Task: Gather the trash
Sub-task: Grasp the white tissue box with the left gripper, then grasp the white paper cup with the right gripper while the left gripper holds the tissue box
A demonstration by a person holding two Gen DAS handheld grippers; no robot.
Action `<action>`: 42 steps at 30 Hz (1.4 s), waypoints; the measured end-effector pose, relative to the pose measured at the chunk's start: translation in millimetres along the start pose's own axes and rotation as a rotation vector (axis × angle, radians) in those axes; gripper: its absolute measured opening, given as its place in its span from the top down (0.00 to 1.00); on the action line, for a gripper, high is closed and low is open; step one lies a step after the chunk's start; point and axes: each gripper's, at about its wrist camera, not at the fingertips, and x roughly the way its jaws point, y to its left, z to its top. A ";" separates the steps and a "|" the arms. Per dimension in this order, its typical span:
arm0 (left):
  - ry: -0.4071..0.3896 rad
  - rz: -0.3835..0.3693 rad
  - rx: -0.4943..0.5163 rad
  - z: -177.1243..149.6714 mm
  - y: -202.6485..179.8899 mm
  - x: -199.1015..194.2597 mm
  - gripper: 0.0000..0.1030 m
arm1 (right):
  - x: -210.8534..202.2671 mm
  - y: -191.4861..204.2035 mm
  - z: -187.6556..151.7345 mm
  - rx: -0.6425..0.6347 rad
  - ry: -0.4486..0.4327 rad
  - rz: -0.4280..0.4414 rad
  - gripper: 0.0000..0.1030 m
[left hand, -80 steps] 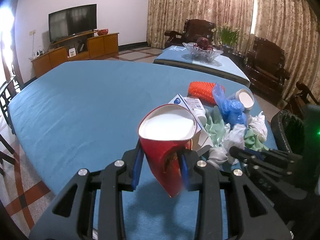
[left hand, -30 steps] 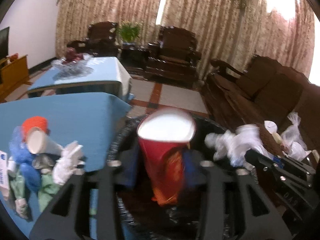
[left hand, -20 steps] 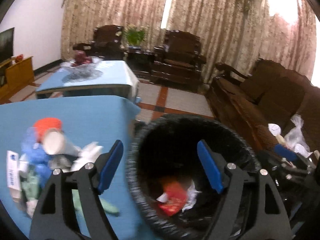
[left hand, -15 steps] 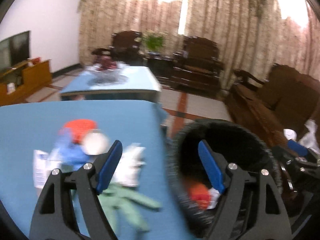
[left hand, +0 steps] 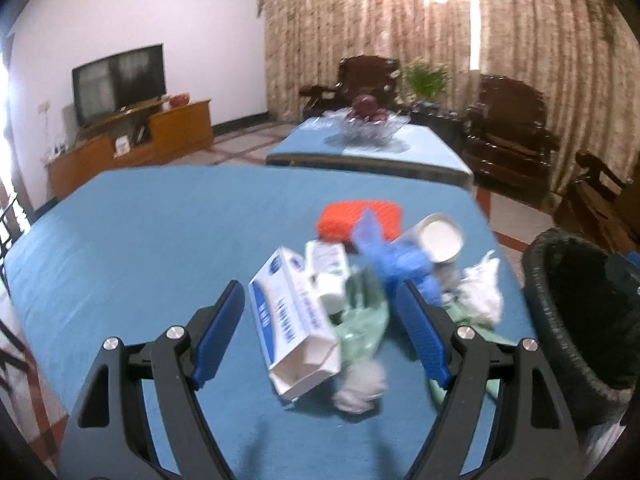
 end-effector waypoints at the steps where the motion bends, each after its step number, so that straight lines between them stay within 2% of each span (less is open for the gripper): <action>1: 0.010 0.008 -0.005 -2.4 3.4 4.4 0.26 | 2.9 4.5 -1.0 -0.004 0.003 0.004 0.06; 6: 0.051 0.014 -0.028 -11.4 8.1 22.6 0.26 | 18.5 24.5 -6.9 -0.048 0.029 0.016 0.06; 18: 0.146 0.031 -0.051 -17.8 14.8 70.6 0.27 | 45.7 36.1 -7.9 -0.079 0.074 0.033 0.06; 22: 0.172 0.021 -0.080 -20.5 22.9 76.5 0.33 | 53.7 43.9 -7.6 -0.088 0.080 0.048 0.06; 26: 0.172 0.011 -0.082 -21.5 33.1 75.7 0.47 | 58.9 52.7 -6.3 -0.102 0.083 0.063 0.07; 31: 0.167 0.013 -0.128 -20.3 53.9 72.5 0.59 | 66.4 63.9 -6.5 -0.126 0.085 0.080 0.07; 36: 0.199 0.004 -0.194 -21.3 72.5 84.1 0.68 | 84.1 73.5 -0.3 -0.123 0.085 0.086 0.11; 42: 0.170 0.019 -0.191 -12.0 74.3 85.9 0.73 | 111.1 74.3 9.5 -0.102 0.106 0.073 0.22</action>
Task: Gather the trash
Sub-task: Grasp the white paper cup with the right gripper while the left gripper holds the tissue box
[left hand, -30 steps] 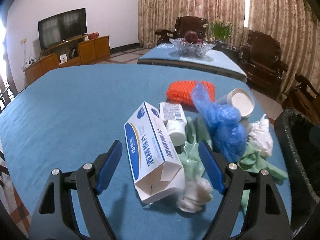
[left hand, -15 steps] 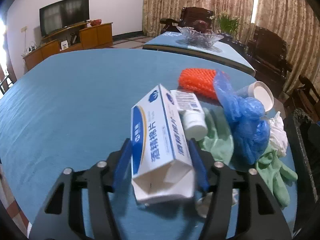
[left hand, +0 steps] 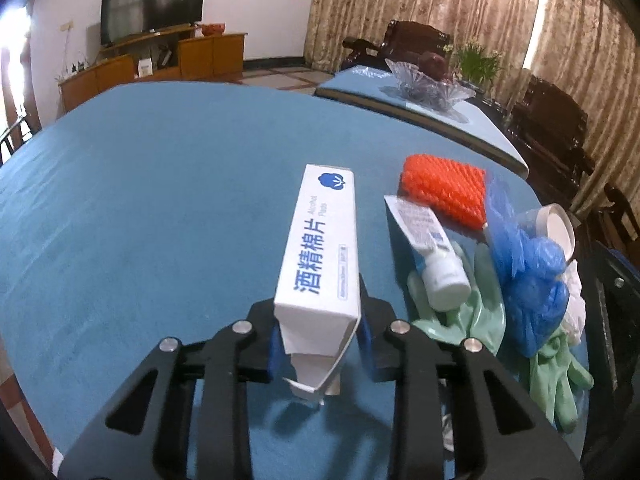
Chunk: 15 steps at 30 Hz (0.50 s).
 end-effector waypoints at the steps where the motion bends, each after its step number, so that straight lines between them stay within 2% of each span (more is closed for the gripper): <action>1: -0.011 -0.001 0.003 2.9 -1.0 -2.0 0.73 | 3.7 -0.9 1.6 0.000 0.004 -0.005 0.23; 15: -0.069 -0.012 0.097 18.4 -33.6 -10.5 0.73 | 33.9 1.7 4.7 -0.014 0.047 0.013 0.28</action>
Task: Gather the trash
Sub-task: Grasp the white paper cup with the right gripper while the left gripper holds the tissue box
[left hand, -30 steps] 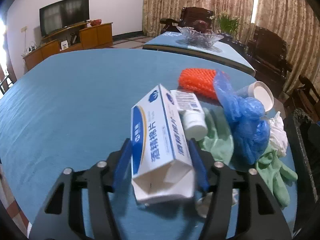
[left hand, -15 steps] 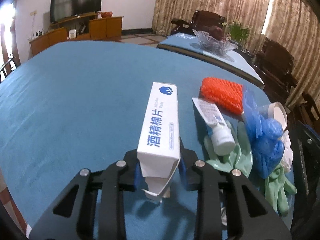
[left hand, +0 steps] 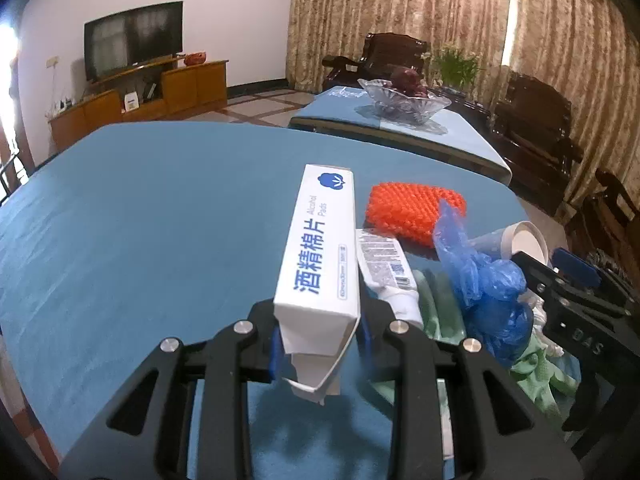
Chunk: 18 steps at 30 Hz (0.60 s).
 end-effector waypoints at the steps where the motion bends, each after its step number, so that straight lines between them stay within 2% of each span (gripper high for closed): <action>1: -0.001 -0.001 0.004 0.4 -1.5 0.6 0.73 | 2.4 0.1 1.4 -0.001 0.001 0.005 0.29; 4: -0.001 -0.001 0.002 1.5 -3.4 1.8 0.73 | 6.4 0.4 3.4 -0.005 0.006 0.025 0.40; 5: -0.002 0.000 0.003 1.7 -4.1 2.2 0.73 | 7.2 0.8 3.3 -0.009 0.011 0.032 0.48; 10: -0.007 0.003 0.001 2.3 -4.5 1.5 0.73 | 2.3 2.9 5.5 -0.014 -0.003 0.047 0.48; 18: -0.038 -0.006 0.003 5.1 -5.3 -14.5 0.73 | -25.6 1.0 19.5 -0.023 -0.074 0.043 0.49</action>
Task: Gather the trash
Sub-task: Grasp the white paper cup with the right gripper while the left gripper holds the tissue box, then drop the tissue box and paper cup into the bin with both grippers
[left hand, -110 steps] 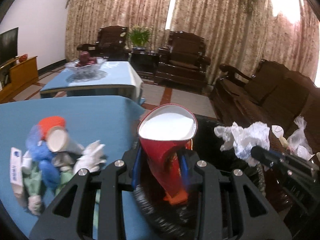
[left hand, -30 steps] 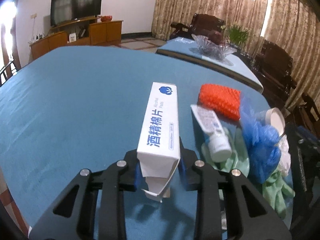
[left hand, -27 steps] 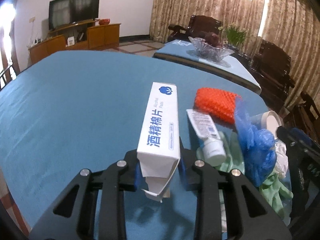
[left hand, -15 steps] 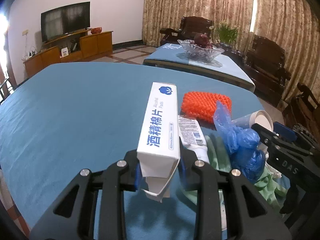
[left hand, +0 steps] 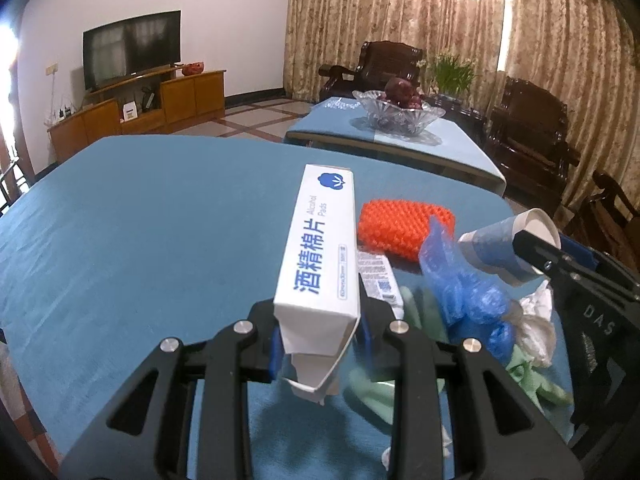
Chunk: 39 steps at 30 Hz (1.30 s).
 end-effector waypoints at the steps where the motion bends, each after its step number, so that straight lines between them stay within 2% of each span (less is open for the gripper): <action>1: -0.006 -0.001 0.001 2.0 -1.3 -3.4 0.73 | -6.3 -1.4 2.9 0.002 -0.011 0.000 0.49; 9: -0.039 -0.038 0.032 12.8 -24.7 -26.5 0.73 | -54.0 -14.1 15.1 0.033 -0.083 0.008 0.49; 18: -0.065 -0.126 0.077 17.0 -76.0 -48.5 0.73 | -111.8 -40.7 19.6 0.033 -0.147 -0.036 0.49; 30: -0.073 -0.305 0.167 6.1 -180.9 -65.9 0.73 | -180.7 -111.4 5.3 0.078 -0.184 -0.197 0.49; 39: -0.039 -0.460 0.258 -15.6 -268.2 -66.1 0.73 | -216.1 -173.6 -22.9 0.141 -0.147 -0.359 0.49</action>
